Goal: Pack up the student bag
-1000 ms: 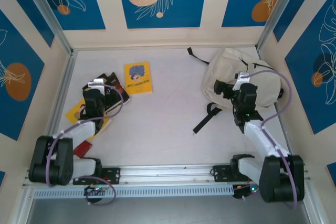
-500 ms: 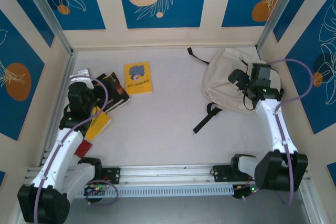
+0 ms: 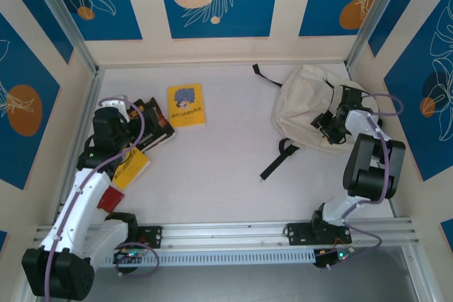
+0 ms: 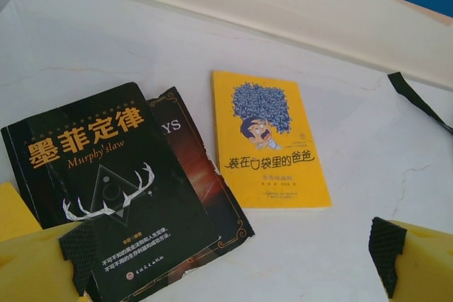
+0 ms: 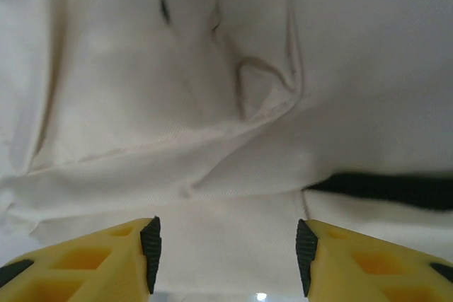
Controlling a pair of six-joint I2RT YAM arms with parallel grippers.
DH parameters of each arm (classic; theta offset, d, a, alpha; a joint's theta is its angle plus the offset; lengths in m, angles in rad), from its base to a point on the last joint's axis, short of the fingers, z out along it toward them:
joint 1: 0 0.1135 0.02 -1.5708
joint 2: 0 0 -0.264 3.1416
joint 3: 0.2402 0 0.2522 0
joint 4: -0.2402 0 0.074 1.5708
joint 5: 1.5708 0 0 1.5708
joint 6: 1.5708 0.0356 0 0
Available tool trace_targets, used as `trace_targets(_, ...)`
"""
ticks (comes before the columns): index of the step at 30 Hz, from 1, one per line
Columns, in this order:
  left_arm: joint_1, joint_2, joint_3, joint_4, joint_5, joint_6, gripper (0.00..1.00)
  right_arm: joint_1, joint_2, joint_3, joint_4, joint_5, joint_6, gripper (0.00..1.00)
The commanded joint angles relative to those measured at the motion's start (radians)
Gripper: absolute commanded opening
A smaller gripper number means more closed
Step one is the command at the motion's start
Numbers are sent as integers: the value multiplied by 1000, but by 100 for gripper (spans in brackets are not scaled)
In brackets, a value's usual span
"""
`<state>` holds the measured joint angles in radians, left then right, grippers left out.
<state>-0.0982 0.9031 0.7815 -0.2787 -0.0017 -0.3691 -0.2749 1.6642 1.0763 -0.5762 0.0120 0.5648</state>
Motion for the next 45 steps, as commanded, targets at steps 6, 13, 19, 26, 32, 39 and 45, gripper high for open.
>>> trace_targets(6, 8, 3, 2, 1, 23, -8, 100, 0, 130, 62, -83, 74, 23, 51)
trace_targets(13, 8, 4, -14, 22, 14, -5, 100, 127, 155, 71, -94, 31, 86, 52)
trace_targets(19, 8, 14, -4, 6, 27, -15, 100, 321, 165, 97, -45, -104, 258, 53)
trace_targets(26, 8, 19, 2, -8, 45, -25, 100, 511, 273, 261, -46, -170, 305, 47)
trace_targets(32, 7, 33, 14, -20, 64, -31, 100, 519, 147, 309, -165, 15, 219, 52)
trace_targets(39, 8, 60, 16, -8, 85, -44, 100, 250, 44, 192, -150, 7, 86, 71)
trace_targets(45, 5, 81, 34, -19, 152, -23, 100, 48, 168, 200, -141, -132, 42, 83)
